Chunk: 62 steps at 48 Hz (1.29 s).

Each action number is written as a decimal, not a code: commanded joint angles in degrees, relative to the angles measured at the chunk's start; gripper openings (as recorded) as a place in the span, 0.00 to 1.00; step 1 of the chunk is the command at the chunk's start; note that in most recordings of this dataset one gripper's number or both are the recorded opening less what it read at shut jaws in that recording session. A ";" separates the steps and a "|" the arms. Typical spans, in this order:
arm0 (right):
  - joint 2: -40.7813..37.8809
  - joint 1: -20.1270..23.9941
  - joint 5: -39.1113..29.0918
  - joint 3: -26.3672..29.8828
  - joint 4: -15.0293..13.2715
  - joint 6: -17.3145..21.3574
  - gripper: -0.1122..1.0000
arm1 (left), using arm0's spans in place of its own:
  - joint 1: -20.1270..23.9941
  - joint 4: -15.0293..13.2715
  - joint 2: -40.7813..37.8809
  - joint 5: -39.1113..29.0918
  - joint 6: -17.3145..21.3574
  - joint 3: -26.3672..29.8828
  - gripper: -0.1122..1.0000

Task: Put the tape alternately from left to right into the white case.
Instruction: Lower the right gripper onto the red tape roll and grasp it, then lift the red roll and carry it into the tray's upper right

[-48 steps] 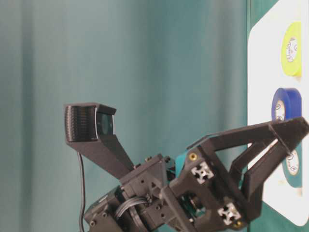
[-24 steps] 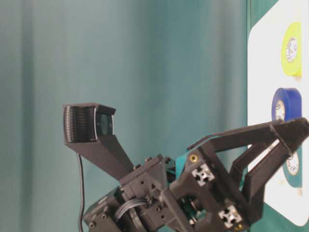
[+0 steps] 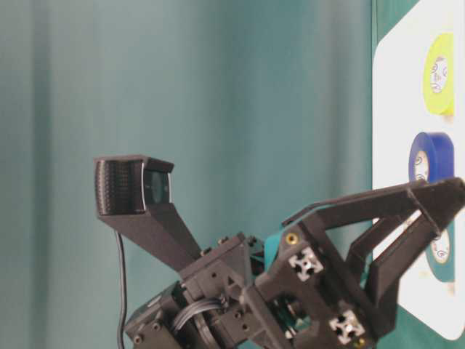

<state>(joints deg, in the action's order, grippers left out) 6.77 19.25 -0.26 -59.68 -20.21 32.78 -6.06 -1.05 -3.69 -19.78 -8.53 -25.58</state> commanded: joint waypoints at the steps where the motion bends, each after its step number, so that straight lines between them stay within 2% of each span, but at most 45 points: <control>1: 0.53 0.09 0.44 1.05 -0.09 -0.09 0.32 | -0.18 -0.09 1.93 0.35 0.00 0.62 0.65; 3: 0.62 0.09 0.44 1.05 -0.09 -0.09 0.28 | -0.18 -0.09 1.93 0.26 0.00 0.70 0.65; 16: 2.02 0.09 0.35 1.23 -0.09 0.09 0.28 | -0.18 -0.09 1.93 0.26 0.00 0.62 0.65; 27: 6.42 0.09 -0.44 2.20 -0.09 0.09 0.28 | -0.26 -0.09 1.93 0.35 0.00 0.62 0.65; 37: 11.25 0.09 -2.81 3.25 -0.09 0.09 0.28 | -0.70 -0.09 1.93 0.26 0.00 0.62 0.65; 45: 12.13 -0.35 -5.19 4.31 -0.18 -0.18 0.28 | -0.88 -0.09 1.85 0.35 0.00 0.62 0.65; 53: 12.04 -3.34 -6.68 5.36 -0.26 -0.70 0.28 | -0.88 -0.09 1.76 0.35 0.00 0.62 0.65; 62: 12.13 -9.23 -6.68 5.71 -1.49 -0.79 0.28 | -1.05 -0.09 1.67 0.26 0.00 0.62 0.65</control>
<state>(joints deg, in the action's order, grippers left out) 17.93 11.95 -7.12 -55.46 -20.92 31.99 -6.77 -1.05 -3.69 -19.78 -8.53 -25.58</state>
